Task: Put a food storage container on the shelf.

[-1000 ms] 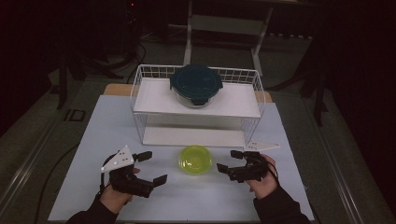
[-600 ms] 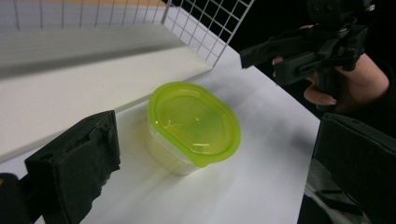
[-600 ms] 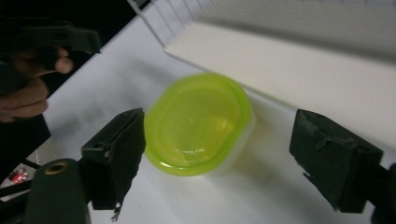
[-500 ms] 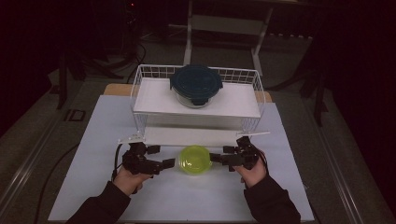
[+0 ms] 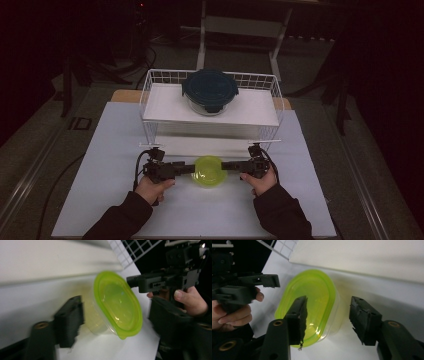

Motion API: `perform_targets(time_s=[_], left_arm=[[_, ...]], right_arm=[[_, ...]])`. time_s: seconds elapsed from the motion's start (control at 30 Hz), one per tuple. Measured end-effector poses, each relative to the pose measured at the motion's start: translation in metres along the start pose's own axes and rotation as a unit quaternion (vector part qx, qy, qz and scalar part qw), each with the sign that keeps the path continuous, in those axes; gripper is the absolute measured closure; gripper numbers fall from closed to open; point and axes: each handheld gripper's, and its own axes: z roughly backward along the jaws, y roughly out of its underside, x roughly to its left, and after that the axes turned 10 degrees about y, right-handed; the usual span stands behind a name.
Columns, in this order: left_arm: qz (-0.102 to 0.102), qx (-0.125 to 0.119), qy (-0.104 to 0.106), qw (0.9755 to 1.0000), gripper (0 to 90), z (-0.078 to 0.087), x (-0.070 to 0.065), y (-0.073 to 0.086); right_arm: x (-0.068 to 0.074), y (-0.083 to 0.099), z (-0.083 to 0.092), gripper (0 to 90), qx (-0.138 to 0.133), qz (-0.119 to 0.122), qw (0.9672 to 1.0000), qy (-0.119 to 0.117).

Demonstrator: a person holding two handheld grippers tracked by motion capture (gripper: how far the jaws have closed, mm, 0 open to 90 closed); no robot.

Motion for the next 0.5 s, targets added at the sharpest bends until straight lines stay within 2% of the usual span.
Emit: perform_targets(time_s=[0.07,0.1,0.13,0.2,0.23,0.33,0.4,0.43,0.5], left_arm=[[-0.001,0.012,-0.003,0.9999,36.6,-0.005,0.001,0.001],[0.007,0.017,-0.01,0.9998,37.1,-0.008,0.003,0.001],[0.02,0.019,-0.007,0.9996,40.4,-0.01,0.006,0.002],[0.024,0.022,-0.006,0.9995,44.9,-0.012,0.007,0.002],[0.036,0.027,-0.008,0.999,49.4,-0.016,0.009,0.003],[0.042,0.037,-0.004,0.9984,57.9,-0.02,0.009,0.004],[0.039,0.037,-0.007,0.9985,63.5,-0.02,0.009,0.005],[0.032,0.038,-0.007,0.9987,66.8,-0.02,0.007,0.005],[0.038,0.034,-0.006,0.9987,69.4,-0.019,0.007,0.005]], right_arm=[[-0.001,0.002,-0.003,53.9,0.01,-0.001,0.9999,0.005],[-0.001,0.003,-0.004,54.2,0.012,-0.002,0.9999,0.007],[-0.002,0.004,-0.005,56.4,0.013,-0.003,0.9998,0.012],[-0.002,0.005,-0.007,60.4,0.02,-0.007,0.9997,0.012],[-0.002,0.006,-0.008,64.1,0.022,-0.01,0.9996,0.011],[-0.001,0.007,-0.008,69.5,0.025,-0.007,0.9996,0.008],[0.001,0.007,-0.007,71.3,0.025,-0.002,0.9997,0.006],[0.002,0.008,-0.007,72.2,0.023,0.0,0.9997,0.004],[0.003,0.008,-0.006,73.2,0.027,0.002,0.9996,0.003]])
